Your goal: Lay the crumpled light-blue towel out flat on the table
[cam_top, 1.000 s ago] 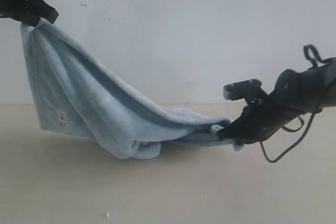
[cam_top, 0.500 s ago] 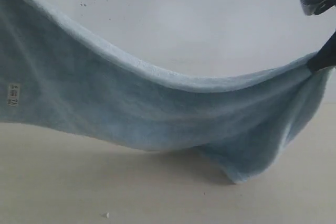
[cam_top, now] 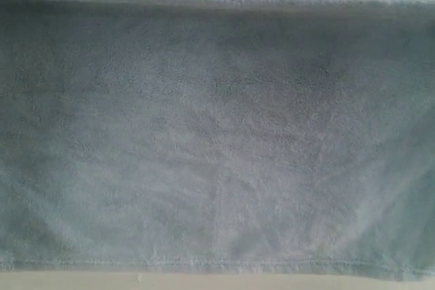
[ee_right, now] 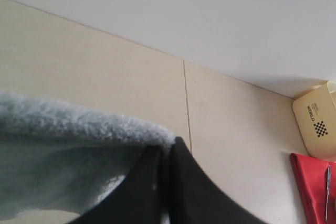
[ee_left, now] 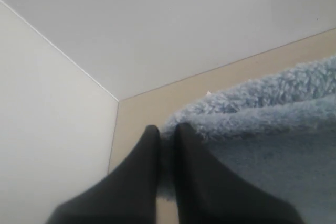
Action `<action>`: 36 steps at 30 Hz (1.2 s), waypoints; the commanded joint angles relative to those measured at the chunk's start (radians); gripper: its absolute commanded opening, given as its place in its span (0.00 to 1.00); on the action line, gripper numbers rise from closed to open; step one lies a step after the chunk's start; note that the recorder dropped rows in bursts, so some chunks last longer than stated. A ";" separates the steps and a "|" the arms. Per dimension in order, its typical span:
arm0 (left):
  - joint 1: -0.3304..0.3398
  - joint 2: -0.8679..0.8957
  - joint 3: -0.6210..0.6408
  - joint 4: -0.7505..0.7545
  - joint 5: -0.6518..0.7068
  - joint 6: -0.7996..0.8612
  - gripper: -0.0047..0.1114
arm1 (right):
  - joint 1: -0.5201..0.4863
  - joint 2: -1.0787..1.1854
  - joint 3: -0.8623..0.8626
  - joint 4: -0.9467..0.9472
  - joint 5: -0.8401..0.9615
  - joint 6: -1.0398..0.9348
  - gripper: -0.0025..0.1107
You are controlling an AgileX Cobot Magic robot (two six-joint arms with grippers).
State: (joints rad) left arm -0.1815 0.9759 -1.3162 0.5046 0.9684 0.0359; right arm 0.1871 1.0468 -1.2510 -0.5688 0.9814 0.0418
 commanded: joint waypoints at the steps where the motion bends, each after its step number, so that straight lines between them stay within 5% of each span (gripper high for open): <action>1: 0.003 -0.105 0.094 0.053 0.007 -0.021 0.07 | -0.008 -0.116 0.121 -0.082 0.013 0.027 0.02; 10: -0.002 -0.289 0.243 0.087 0.021 -0.021 0.07 | -0.008 -0.288 0.199 -0.121 0.032 0.034 0.02; 22: -0.073 -0.324 0.257 0.112 0.129 -0.006 0.07 | -0.008 -0.325 0.199 -0.119 0.115 0.032 0.02; 36: -0.075 -0.343 0.257 0.115 0.191 -0.002 0.07 | -0.002 -0.434 0.199 -0.126 0.162 0.021 0.02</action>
State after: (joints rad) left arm -0.2572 0.6489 -1.0625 0.5362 1.1153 0.0337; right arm 0.1889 0.6356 -1.0549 -0.6181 1.1060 0.0630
